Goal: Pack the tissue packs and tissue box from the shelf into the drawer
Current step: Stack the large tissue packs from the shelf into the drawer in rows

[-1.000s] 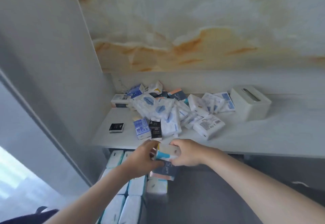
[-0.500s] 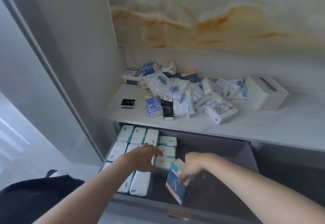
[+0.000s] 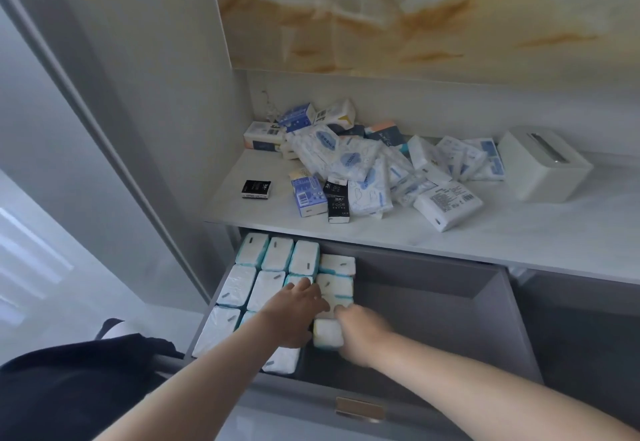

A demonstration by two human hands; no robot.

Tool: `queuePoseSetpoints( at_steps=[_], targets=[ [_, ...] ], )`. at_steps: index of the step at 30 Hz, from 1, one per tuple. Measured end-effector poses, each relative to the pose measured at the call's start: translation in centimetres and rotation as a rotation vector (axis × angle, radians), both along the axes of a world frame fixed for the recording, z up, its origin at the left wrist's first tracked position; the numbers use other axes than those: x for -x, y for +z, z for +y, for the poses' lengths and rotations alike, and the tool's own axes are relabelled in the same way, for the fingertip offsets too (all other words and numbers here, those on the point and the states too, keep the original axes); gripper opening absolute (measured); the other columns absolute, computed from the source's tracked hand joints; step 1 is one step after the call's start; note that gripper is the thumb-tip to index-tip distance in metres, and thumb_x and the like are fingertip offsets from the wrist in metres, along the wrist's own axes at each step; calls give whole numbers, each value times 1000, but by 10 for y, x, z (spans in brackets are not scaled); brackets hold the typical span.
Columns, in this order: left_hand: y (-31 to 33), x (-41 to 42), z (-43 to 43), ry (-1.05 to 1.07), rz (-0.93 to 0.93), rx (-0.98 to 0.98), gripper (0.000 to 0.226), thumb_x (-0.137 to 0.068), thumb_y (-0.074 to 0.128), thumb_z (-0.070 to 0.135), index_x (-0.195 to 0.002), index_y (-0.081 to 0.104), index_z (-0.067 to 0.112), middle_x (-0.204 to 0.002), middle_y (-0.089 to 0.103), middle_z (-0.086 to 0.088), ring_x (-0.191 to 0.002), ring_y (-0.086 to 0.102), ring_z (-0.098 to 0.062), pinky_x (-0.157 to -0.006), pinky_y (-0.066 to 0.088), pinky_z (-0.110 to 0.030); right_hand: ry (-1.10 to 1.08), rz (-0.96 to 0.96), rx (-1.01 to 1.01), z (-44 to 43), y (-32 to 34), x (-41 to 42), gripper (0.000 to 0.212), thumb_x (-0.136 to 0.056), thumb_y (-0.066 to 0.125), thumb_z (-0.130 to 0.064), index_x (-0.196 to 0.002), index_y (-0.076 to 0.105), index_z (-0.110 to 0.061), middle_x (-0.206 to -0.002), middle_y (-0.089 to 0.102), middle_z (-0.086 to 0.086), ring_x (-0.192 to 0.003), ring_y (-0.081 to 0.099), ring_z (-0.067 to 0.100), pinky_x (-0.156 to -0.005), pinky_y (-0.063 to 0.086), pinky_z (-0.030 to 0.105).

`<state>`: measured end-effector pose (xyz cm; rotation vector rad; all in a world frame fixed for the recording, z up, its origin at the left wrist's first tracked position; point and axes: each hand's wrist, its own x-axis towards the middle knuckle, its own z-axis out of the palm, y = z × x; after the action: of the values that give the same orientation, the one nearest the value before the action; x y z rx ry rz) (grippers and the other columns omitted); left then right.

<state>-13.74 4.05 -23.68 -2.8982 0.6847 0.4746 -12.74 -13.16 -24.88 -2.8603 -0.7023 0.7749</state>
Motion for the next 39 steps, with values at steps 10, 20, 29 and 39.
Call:
queuePoseSetpoints(
  at_steps=[10, 20, 29, 39],
  targets=[
    [-11, 1, 0, -52, -93, -34, 53, -88, 54, 46, -138, 49, 30, -143, 41, -6, -130, 31, -29, -108, 32, -43, -25, -184, 38, 4, -27, -2, 65, -85, 71, -38, -132, 32, -15, -132, 34, 14, -98, 62, 33, -63, 42, 35],
    [0, -15, -9, 8, -8, -110, 44, -92, 51, 37, -136, 51, 27, -137, 46, -6, -129, 35, -30, -108, 31, -43, 202, -10, 93, -1, 9, -38, 84, -71, 76, -57, -140, 41, -23, -134, 39, 9, -116, 53, 33, -91, 48, 42],
    [92, -111, 0, 335, -57, 367, 30, -94, 53, 37, -123, 60, 34, -122, 62, 11, -110, 58, -14, -91, 49, -32, -130, -214, -374, -13, 112, -139, 28, -91, 60, -32, -119, 64, -29, -110, 64, -9, -101, 60, 14, -85, 50, 31],
    [132, -269, -2, 463, -436, 435, 37, -96, 46, 22, -132, 52, 23, -131, 54, -5, -120, 47, -24, -90, 46, -37, -271, -445, -337, -31, 140, -304, 35, -92, 59, -26, -127, 60, -21, -136, 51, 5, -121, 52, 25, -93, 43, 32]
  ],
)
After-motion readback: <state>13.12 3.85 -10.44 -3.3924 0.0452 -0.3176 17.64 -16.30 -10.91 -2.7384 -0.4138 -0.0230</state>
